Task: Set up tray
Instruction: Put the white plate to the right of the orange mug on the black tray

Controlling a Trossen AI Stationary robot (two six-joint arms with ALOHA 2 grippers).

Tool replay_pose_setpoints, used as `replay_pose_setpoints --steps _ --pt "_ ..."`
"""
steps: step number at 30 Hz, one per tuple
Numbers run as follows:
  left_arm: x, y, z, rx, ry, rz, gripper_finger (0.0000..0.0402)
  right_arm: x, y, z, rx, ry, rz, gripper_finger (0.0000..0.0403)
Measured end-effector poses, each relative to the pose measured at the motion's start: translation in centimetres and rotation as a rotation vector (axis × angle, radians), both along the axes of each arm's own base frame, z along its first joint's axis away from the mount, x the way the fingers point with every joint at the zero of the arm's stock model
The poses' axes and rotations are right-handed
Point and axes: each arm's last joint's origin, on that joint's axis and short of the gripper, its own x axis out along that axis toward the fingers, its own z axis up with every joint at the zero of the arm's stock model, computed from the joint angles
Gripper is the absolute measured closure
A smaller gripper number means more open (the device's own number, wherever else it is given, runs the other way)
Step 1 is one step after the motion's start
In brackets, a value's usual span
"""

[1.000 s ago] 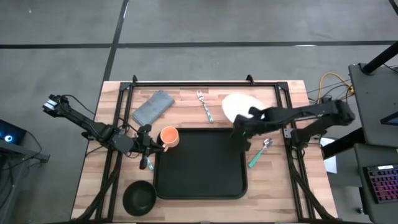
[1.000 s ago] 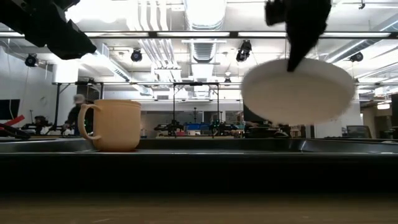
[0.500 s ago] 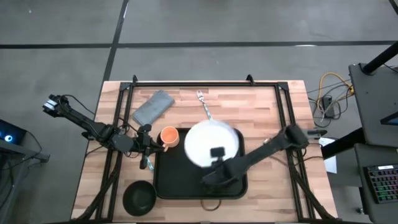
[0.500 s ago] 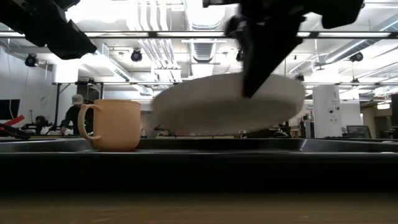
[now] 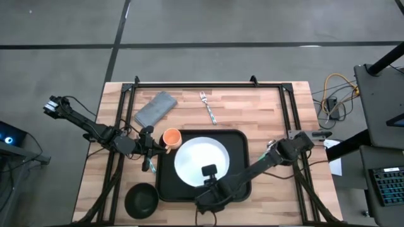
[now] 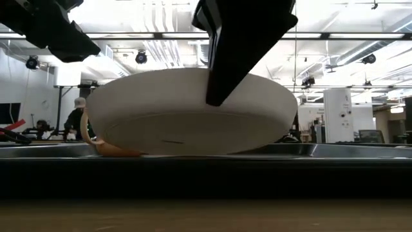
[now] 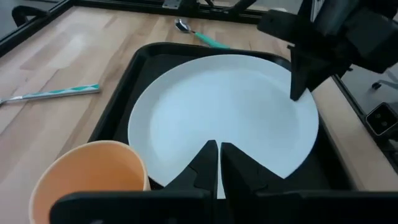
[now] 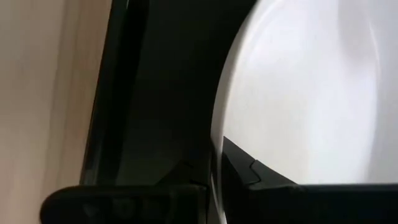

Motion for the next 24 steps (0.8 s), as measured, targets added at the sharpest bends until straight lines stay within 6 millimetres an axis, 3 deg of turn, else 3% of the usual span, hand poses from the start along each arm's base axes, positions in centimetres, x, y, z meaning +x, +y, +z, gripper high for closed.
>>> replay_pose_setpoints --steps 8,17,24 --pt "0.0 0.0 0.0 -0.007 0.0 0.002 0.0402 0.1 0.9 -1.7 0.095 -0.019 0.023 0.0395" --pt "0.0 0.0 0.0 -0.007 0.0 0.002 0.0402 -0.6 0.8 -4.6 0.077 -0.006 0.02 0.0394" --pt "0.0 0.0 0.0 -0.01 0.002 -0.003 0.0402 -0.6 1.0 -4.8 0.117 0.017 0.071 0.0377"
